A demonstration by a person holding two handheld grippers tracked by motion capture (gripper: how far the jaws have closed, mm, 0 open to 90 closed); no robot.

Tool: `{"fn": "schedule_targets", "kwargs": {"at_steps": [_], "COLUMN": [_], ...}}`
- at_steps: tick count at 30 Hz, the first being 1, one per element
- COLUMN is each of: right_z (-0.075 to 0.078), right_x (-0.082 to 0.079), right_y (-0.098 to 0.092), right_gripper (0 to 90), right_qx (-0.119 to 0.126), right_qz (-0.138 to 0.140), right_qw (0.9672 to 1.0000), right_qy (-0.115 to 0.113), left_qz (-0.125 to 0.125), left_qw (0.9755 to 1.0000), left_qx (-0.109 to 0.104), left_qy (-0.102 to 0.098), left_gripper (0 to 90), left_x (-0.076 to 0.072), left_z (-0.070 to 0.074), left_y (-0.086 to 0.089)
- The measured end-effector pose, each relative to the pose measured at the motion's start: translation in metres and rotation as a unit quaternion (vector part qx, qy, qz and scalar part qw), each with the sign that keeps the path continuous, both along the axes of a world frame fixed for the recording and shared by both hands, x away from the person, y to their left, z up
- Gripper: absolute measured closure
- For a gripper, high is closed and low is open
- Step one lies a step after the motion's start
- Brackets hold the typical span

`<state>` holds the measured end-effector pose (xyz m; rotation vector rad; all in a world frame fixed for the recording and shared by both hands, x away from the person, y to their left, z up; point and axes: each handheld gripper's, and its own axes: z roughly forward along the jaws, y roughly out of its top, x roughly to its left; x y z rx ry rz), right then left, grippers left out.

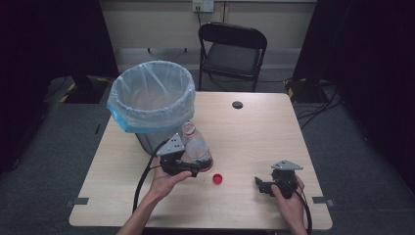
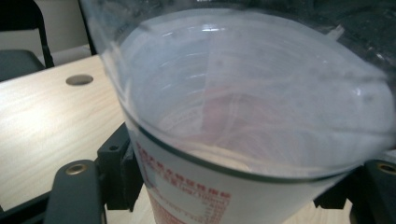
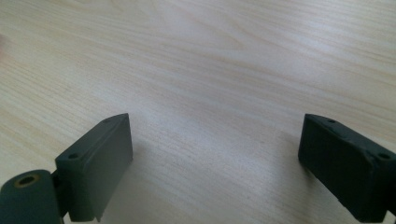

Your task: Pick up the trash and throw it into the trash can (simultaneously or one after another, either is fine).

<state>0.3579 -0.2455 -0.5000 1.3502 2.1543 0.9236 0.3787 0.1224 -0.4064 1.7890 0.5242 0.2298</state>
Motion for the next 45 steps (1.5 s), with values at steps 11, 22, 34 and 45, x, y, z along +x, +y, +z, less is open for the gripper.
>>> {"fn": "schedule_targets", "kwargs": {"at_steps": [11, 22, 34, 45], "right_z": [0.0, 0.0, 0.0, 0.0], "right_x": [0.0, 0.0, 0.0, 0.0], "right_y": [0.0, 0.0, 0.0, 0.0], "right_gripper": [9.1, 9.1, 9.1, 9.1], "right_qx": [0.0, 0.0, 0.0, 0.0], "right_qz": [0.0, 0.0, 0.0, 0.0], "right_qw": [1.0, 1.0, 1.0, 1.0], "right_qy": [0.0, 0.0, 0.0, 0.0], "left_qz": [-0.009, -0.013, -0.008, -0.011], "left_qw": [0.9997, 0.9992, 0.9987, 0.9974], "left_qx": [-0.023, -0.037, -0.047, -0.063], "left_qy": [-0.003, -0.007, -0.02, -0.033], "left_gripper": [26.7, 26.7, 26.9, 26.9], "left_x": [-0.006, -0.009, -0.006, -0.001], "left_z": [0.024, 0.049, 0.077, 0.106], "left_y": [0.005, 0.009, 0.011, 0.019]}}
